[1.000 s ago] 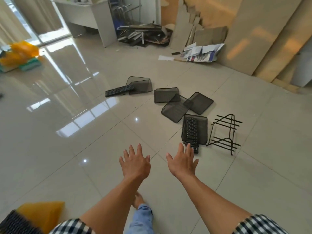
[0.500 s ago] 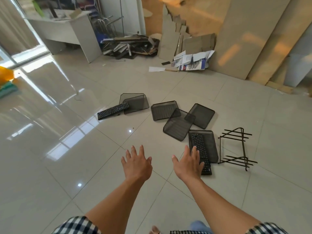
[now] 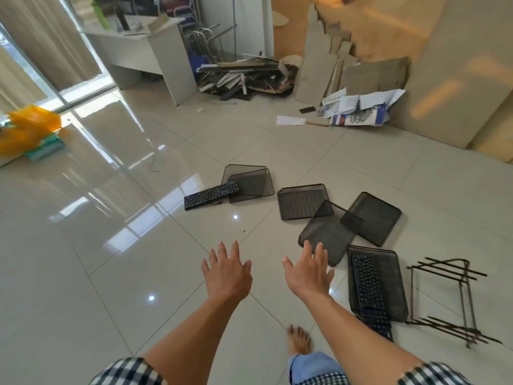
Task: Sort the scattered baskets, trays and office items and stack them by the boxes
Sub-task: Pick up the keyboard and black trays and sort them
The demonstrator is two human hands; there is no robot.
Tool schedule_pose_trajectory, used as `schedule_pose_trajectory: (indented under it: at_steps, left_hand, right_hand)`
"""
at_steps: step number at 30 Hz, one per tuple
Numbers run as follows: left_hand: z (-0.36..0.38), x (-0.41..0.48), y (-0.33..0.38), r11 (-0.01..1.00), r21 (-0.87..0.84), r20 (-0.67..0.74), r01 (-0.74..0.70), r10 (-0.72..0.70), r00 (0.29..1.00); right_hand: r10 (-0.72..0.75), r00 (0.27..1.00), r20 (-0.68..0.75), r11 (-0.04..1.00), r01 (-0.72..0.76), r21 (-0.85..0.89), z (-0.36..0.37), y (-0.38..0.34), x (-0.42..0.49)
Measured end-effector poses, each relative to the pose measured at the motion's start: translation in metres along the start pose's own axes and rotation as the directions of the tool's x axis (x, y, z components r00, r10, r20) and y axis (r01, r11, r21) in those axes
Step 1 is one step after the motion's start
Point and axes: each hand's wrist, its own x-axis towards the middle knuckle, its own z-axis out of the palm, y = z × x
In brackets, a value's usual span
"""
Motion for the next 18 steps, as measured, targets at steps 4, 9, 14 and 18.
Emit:
schedule_pose_trajectory:
  at_steps: [4, 9, 14, 18]
  left_hand:
    - [-0.025, 0.054, 0.006, 0.996, -0.024, -0.001, 0.081, -0.081, 0.997]
    - [-0.045, 0.109, 0.010, 0.987, -0.072, -0.013, 0.144, -0.145, 0.989]
    - [-0.063, 0.173, -0.011, 0.980, -0.084, -0.003, 0.181, -0.182, 0.983]
    - [-0.078, 0.239, -0.029, 0.984, -0.082, -0.004, 0.157, -0.158, 0.987]
  right_hand:
    - [-0.073, 0.997, 0.031, 0.996, 0.075, -0.057, -0.010, -0.041, 0.058]
    - [-0.131, 0.989, 0.064, 0.987, 0.137, -0.086, -0.011, -0.099, 0.115]
    - [-0.155, 0.984, 0.086, 0.981, 0.164, -0.106, 0.000, -0.149, 0.164]
    - [-0.115, 0.990, 0.081, 0.987, 0.123, -0.103, 0.012, -0.186, 0.209]
